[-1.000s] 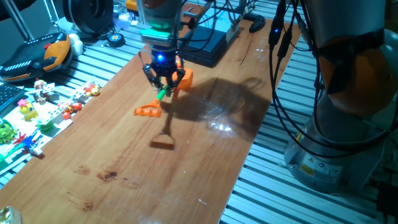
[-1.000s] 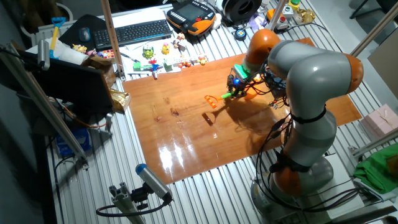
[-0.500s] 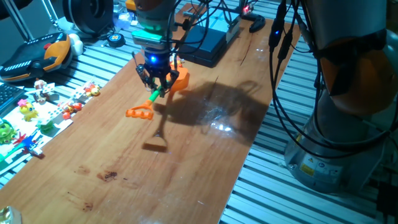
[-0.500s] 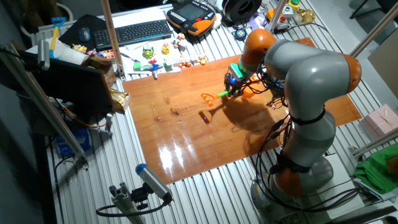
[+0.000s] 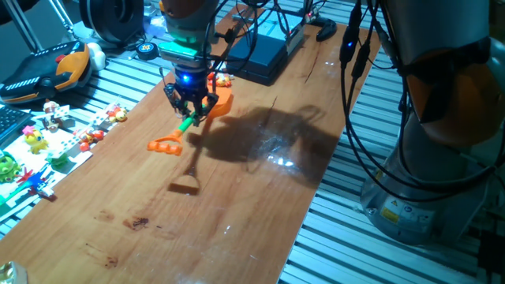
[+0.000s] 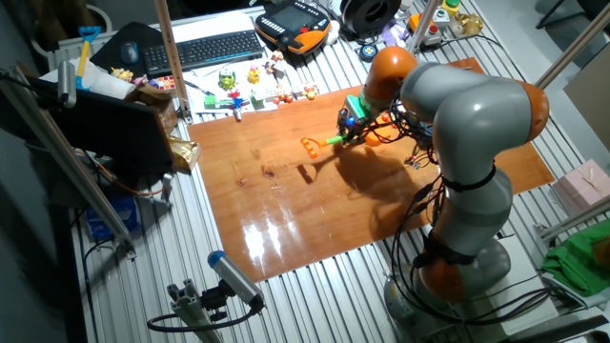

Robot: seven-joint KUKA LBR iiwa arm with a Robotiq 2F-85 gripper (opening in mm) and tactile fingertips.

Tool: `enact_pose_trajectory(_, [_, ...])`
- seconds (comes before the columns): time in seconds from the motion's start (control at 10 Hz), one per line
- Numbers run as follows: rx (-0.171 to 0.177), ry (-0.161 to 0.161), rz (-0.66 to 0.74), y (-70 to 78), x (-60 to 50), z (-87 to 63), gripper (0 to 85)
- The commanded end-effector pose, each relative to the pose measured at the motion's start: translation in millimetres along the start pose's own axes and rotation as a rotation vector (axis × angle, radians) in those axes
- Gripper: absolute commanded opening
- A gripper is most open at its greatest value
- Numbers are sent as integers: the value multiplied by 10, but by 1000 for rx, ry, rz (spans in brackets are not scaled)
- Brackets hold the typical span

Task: Use a shovel to scoop up an object

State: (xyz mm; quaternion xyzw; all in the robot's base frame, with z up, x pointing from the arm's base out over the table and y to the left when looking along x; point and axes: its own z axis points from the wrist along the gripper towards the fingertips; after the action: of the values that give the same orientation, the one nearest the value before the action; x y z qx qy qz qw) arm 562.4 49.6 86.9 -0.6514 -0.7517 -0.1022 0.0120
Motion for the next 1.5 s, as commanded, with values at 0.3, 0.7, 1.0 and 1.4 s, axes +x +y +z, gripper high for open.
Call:
enact_pose_trajectory(0.3, [-9, 9, 6, 167, -115, 53, 7])
enact_pose_trajectory(0.7, [-26, 19, 4, 249, -167, 132, 7])
enact_pose_trajectory(1.0, [-34, 25, 4, 256, -192, 150, 7])
enact_pose_trajectory(1.4, [-39, 52, -23, 192, -355, 174, 7])
